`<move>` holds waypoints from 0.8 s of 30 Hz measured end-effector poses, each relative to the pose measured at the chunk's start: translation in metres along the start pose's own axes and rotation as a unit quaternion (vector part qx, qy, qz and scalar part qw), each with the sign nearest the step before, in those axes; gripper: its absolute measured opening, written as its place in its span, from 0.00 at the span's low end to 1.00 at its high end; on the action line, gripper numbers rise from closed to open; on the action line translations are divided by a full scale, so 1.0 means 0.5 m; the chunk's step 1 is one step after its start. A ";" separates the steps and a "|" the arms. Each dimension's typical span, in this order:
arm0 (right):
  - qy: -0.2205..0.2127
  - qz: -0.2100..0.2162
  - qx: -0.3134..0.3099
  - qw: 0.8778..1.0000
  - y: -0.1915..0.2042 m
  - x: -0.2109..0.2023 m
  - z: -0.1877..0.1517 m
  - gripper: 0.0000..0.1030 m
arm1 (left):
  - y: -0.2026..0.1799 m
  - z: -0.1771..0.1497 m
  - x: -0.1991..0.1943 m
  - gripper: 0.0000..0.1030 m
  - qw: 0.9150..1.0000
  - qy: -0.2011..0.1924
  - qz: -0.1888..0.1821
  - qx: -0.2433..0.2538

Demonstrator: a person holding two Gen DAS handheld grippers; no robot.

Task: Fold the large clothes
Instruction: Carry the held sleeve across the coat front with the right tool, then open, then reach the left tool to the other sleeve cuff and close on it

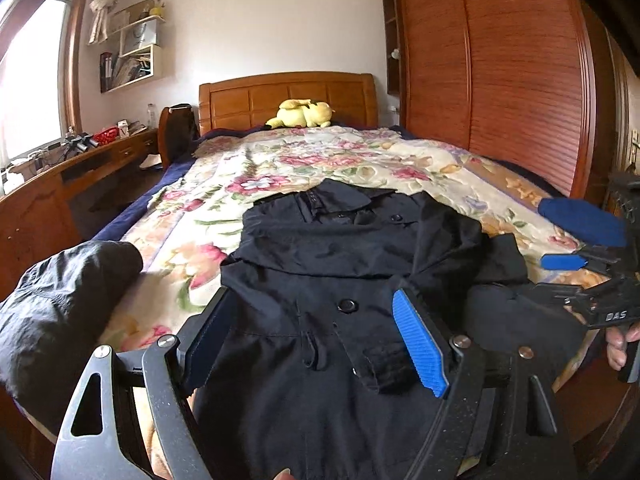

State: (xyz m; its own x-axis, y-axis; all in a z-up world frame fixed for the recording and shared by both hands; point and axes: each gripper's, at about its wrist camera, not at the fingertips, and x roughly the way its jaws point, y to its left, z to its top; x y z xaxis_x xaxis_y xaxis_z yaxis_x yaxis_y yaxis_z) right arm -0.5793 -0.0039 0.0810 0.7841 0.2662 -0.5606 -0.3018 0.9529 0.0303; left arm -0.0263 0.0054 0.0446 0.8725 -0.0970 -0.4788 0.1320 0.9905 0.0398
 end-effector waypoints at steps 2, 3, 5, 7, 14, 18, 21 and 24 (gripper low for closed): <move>0.000 -0.007 0.002 1.000 -0.003 0.001 -0.007 0.72 | -0.009 -0.002 0.017 0.79 1.000 0.007 0.001 0.006; 0.002 -0.011 0.002 1.000 -0.004 0.005 -0.010 0.72 | -0.014 -0.004 0.035 0.79 1.000 0.015 -0.001 0.008; 0.006 -0.018 0.005 1.000 -0.008 0.014 -0.015 0.72 | -0.020 -0.008 0.061 0.79 0.999 0.030 -0.010 0.006; 0.008 -0.023 0.012 1.000 -0.011 0.020 -0.020 0.72 | -0.027 -0.016 0.102 0.79 0.998 0.057 -0.024 0.000; 0.011 -0.030 0.022 0.999 -0.015 0.042 -0.030 0.72 | -0.045 -0.056 0.200 0.79 0.992 0.123 -0.036 -0.004; 0.012 -0.028 0.023 0.999 -0.014 0.045 -0.034 0.72 | -0.055 -0.074 0.221 0.79 0.989 0.141 -0.043 -0.007; 0.013 -0.027 0.022 0.999 -0.015 0.044 -0.042 0.72 | -0.055 -0.077 0.224 0.72 0.987 0.149 -0.056 -0.017; 0.017 -0.028 0.024 0.999 -0.022 0.044 -0.047 0.72 | -0.057 -0.079 0.223 0.65 0.987 0.149 -0.059 -0.013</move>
State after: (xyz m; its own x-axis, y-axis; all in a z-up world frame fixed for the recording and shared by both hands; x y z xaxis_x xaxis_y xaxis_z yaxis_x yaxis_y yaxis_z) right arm -0.5714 -0.0119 0.0487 0.7800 0.2079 -0.5903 -0.2309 0.9723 0.0373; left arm 0.0488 -0.0298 -0.0447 0.6739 -0.1817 -0.7162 0.2076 0.9768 -0.0525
